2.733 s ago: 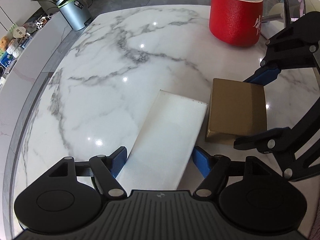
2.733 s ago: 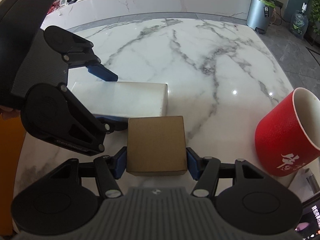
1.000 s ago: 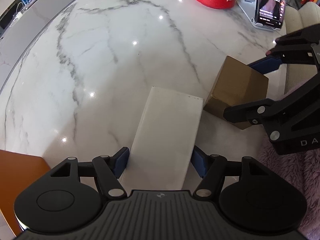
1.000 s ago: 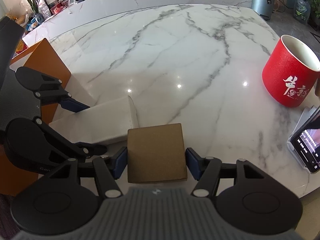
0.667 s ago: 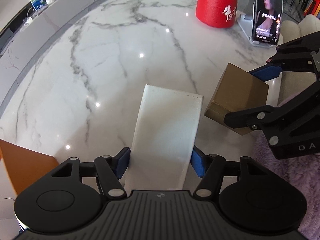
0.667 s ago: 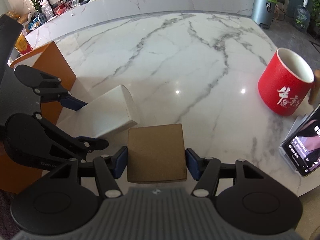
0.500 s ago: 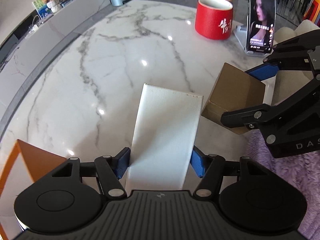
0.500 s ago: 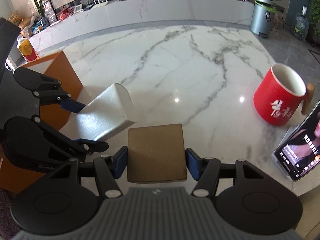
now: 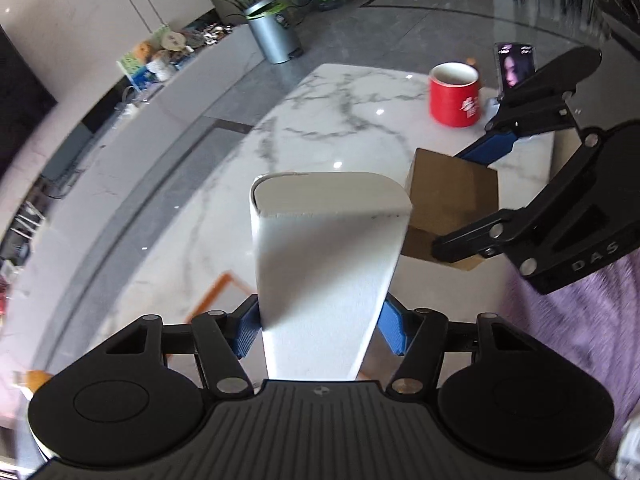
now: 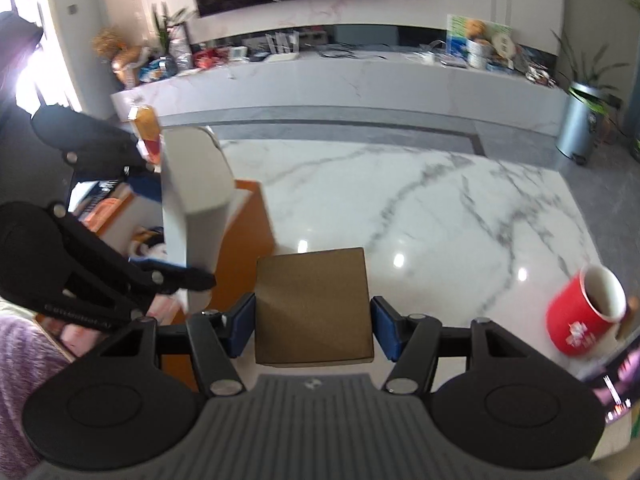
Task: Organize objects
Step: 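Lift both boxes and carry them over the orange box with both tools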
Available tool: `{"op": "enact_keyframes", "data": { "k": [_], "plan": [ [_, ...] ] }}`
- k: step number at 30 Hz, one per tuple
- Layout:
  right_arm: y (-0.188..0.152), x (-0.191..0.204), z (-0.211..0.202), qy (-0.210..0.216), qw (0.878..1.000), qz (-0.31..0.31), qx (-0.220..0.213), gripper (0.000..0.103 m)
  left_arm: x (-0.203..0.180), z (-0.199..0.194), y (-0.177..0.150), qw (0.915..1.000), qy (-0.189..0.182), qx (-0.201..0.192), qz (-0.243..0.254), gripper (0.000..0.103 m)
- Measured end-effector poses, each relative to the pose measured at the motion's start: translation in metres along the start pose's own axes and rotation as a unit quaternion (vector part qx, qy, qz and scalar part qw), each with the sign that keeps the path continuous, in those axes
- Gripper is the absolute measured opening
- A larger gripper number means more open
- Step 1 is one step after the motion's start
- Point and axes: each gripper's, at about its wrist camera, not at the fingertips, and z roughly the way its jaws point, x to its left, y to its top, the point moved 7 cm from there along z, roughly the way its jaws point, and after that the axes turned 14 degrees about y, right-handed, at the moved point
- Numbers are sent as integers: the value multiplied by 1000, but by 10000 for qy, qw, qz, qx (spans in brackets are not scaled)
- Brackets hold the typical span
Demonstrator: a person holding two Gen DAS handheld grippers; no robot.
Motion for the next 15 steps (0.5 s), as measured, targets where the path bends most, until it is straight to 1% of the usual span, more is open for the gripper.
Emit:
{"op": "enact_keyframes", "data": {
  "k": [3, 6, 8, 11, 12, 15],
  "plan": [
    [23, 27, 9, 270, 9992, -289, -43, 63, 27, 4, -13, 9984, 499, 155, 214, 71],
    [41, 50, 26, 488, 9972, -566, 19, 63, 43, 22, -29, 9950, 816, 366, 451, 71],
    [50, 60, 42, 521, 9959, -733, 88, 63, 48, 41, -39, 9915, 1015, 463, 671, 71],
    [61, 68, 68, 553, 9947, -843, 227, 63, 51, 72, -52, 9872, 1121, 569, 978, 71],
    [62, 69, 77, 565, 9942, -869, 280, 63, 51, 83, -55, 9869, 1087, 622, 1020, 71],
    [65, 69, 96, 556, 9930, -950, 430, 63, 50, 105, -64, 9864, 897, 604, 1238, 71]
  ]
}}
